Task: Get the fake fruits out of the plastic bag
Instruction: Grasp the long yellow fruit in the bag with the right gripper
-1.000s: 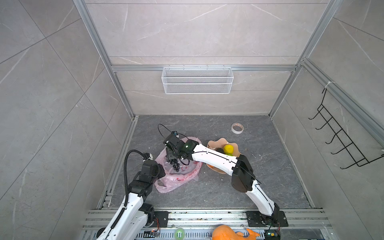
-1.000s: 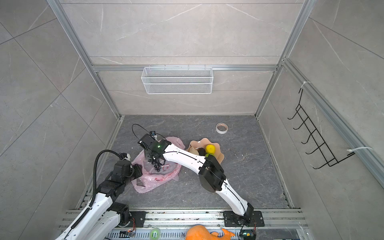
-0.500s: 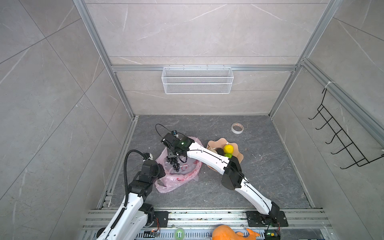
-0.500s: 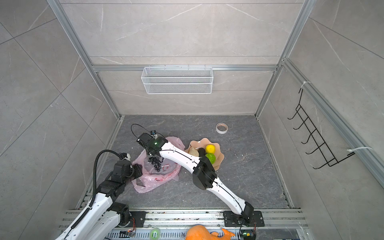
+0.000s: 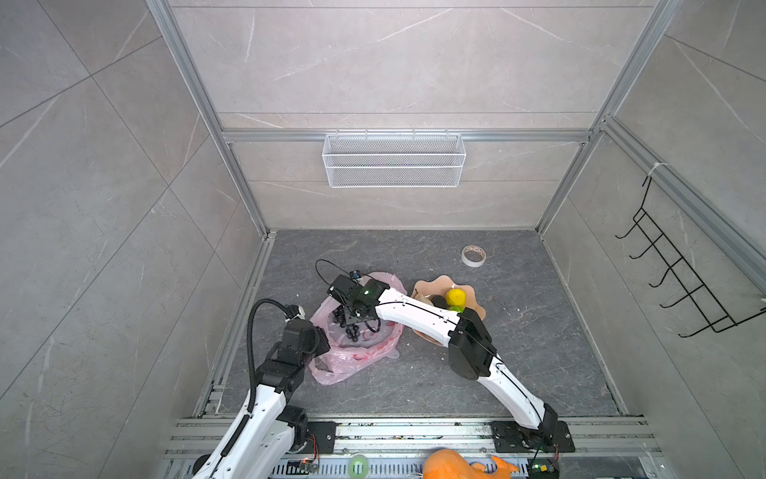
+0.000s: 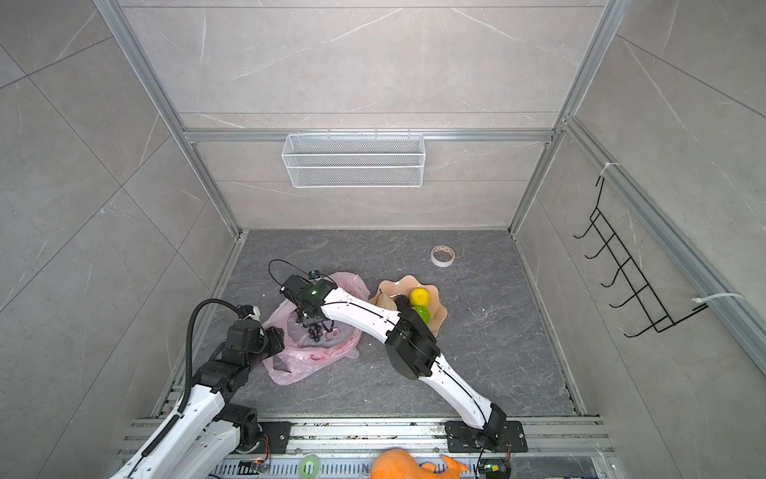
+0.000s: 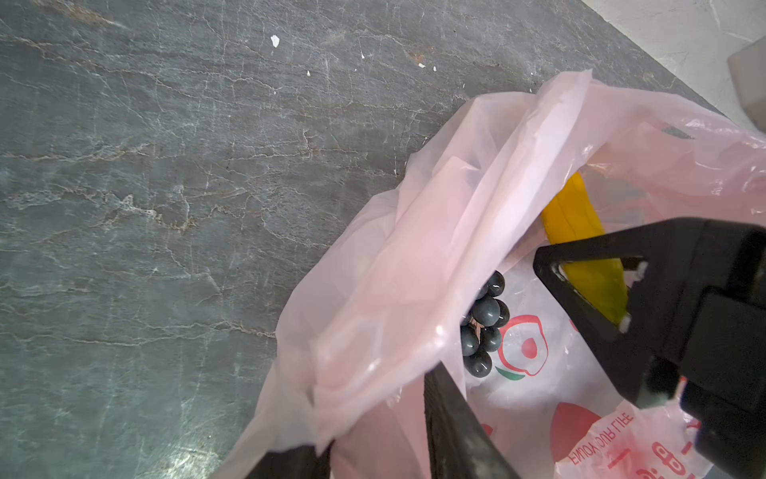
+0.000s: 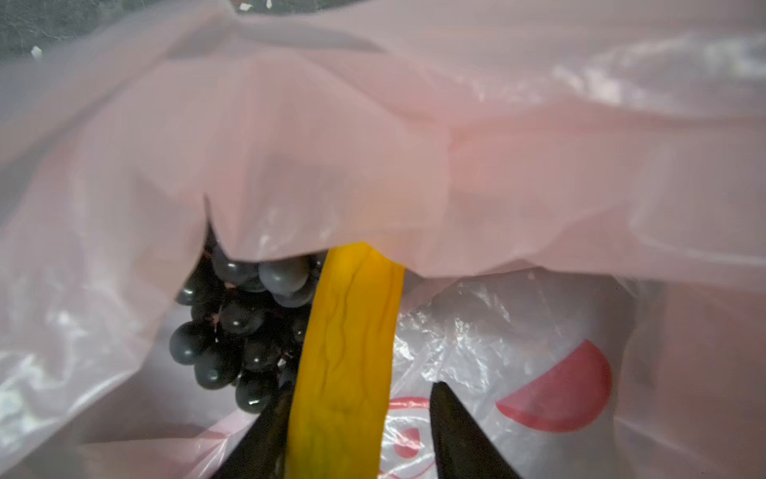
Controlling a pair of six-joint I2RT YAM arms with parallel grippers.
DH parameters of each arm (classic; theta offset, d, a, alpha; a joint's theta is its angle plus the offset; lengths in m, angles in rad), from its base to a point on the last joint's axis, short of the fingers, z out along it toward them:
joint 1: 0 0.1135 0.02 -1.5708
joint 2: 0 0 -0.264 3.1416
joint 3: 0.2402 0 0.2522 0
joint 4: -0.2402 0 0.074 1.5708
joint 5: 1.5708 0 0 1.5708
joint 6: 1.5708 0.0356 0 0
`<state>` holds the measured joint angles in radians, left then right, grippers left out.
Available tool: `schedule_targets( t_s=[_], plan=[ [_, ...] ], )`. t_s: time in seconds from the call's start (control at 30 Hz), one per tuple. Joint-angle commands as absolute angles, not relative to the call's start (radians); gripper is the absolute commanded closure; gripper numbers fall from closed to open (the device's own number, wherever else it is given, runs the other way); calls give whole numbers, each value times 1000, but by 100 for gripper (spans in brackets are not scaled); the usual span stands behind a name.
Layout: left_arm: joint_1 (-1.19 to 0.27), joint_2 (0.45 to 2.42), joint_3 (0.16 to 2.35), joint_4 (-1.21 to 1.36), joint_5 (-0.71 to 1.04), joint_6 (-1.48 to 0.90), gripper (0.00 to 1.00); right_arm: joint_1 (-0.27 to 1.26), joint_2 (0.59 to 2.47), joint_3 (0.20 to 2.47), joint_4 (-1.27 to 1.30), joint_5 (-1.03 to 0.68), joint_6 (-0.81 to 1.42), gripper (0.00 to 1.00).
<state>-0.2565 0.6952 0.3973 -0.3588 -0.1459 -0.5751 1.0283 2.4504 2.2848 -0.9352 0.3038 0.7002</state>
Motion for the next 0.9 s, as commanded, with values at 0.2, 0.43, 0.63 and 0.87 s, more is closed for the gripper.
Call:
schedule_targets(
  t_s=[0.2, 0.43, 0.63, 0.87],
  plan=[
    [-257, 690, 399, -336, -134, -553, 62, 1004, 2471, 2358, -931, 293, 713, 49],
    [-258, 687, 398, -336, -135, -553, 62, 1002, 2453, 2361, -928, 255, 704, 60],
    [-258, 689, 399, -335, -135, -553, 62, 1003, 2451, 2348, -937, 258, 711, 55],
    [-257, 687, 399, -336, -136, -553, 62, 1002, 2497, 2391, -960, 247, 723, 52]
  ],
)
